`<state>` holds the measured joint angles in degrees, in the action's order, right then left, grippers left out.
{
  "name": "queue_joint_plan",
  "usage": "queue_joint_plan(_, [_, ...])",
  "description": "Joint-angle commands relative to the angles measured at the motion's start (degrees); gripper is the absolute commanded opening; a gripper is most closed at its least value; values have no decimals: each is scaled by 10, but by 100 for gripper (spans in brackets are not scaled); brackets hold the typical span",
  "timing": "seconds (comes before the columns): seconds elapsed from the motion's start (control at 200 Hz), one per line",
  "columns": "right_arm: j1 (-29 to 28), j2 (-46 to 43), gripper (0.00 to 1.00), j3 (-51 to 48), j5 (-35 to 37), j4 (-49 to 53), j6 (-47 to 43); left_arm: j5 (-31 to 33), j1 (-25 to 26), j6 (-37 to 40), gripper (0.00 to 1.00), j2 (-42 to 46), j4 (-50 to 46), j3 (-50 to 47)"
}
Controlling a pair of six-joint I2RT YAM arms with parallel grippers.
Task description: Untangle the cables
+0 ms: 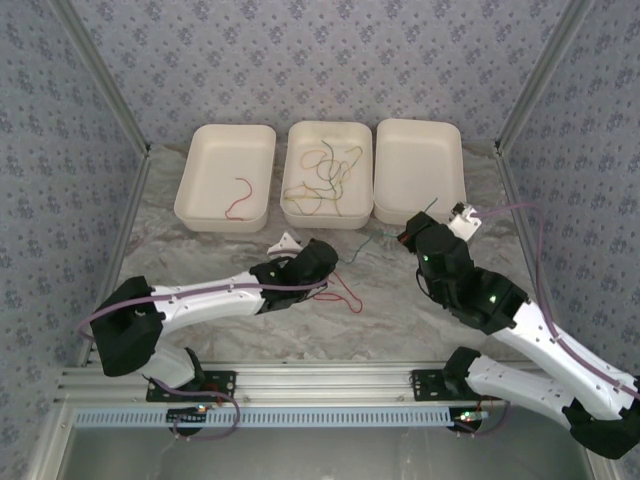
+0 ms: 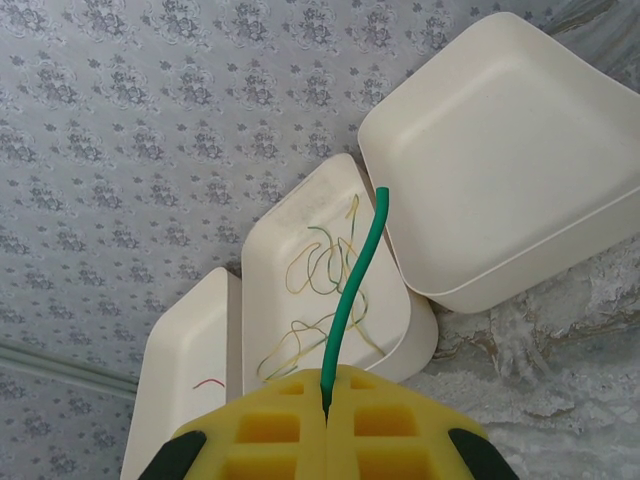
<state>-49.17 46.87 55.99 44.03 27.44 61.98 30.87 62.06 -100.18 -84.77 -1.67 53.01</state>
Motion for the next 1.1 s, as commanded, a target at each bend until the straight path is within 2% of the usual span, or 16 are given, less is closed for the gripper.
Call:
queue_joint_plan(0.0, [-4,-16,0,19,21,17,20,43,4,-19,0,22,-7,-21])
queue_joint_plan(0.235, [14,-50,0,30,14,32,22,51,-5,-12,0,66,46,-86])
queue_joint_plan(0.485, [46,-93,0,33,-9,33,54,41,-23,-73,0,86,154,-192])
queue_joint_plan(0.755, [63,-113,0,22,-28,19,89,35,-23,-123,0,68,244,-234])
queue_joint_plan(1.099, [73,-121,0,22,-31,4,83,36,-23,-152,0,82,242,-244])
